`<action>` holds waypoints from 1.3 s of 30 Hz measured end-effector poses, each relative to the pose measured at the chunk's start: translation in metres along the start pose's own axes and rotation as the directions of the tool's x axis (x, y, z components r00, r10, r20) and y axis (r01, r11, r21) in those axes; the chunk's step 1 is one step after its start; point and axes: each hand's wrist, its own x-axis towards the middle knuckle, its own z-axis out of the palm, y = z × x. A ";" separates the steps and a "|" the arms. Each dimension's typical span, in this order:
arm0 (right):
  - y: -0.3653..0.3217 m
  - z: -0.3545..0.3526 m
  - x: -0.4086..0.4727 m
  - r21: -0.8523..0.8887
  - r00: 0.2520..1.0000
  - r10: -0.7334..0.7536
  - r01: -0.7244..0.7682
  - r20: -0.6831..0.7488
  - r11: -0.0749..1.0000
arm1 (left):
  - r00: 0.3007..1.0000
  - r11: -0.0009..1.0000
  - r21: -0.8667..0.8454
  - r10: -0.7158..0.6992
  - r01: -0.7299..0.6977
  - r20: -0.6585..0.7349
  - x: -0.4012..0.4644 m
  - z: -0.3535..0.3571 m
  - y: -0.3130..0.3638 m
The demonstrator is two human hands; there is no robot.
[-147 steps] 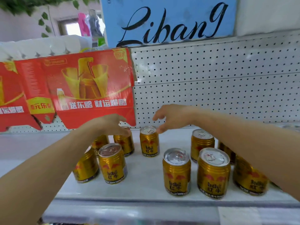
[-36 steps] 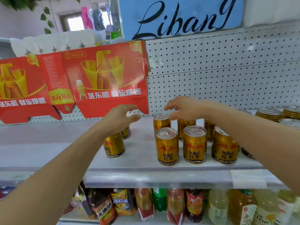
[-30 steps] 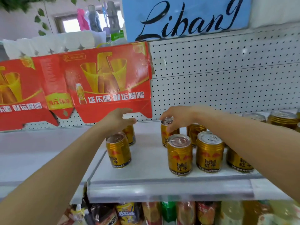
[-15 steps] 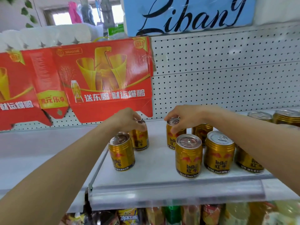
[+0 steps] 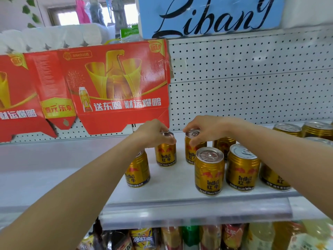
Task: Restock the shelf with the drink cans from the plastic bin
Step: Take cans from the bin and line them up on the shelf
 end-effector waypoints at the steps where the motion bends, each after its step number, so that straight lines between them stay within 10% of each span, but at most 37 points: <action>1: 0.000 0.000 0.000 0.003 1.000 0.000 0.000 0.000 1.000 | 1.000 1.000 0.000 -0.002 0.002 -0.001 0.000 0.000 0.000; 11: -0.004 -0.003 -0.040 0.119 0.986 -0.060 0.079 -0.155 0.990 | 0.994 0.998 -0.034 -0.048 0.045 -0.098 -0.046 -0.011 -0.013; 18: -0.027 0.005 -0.094 -0.012 0.993 -0.112 0.112 0.025 0.994 | 0.976 0.976 0.008 -0.218 0.218 -0.027 -0.089 -0.010 -0.035; 39: -0.021 0.022 -0.084 -0.005 0.989 -0.133 0.133 -0.067 0.991 | 0.999 0.983 -0.178 -0.037 0.035 -0.010 -0.094 0.017 0.018</action>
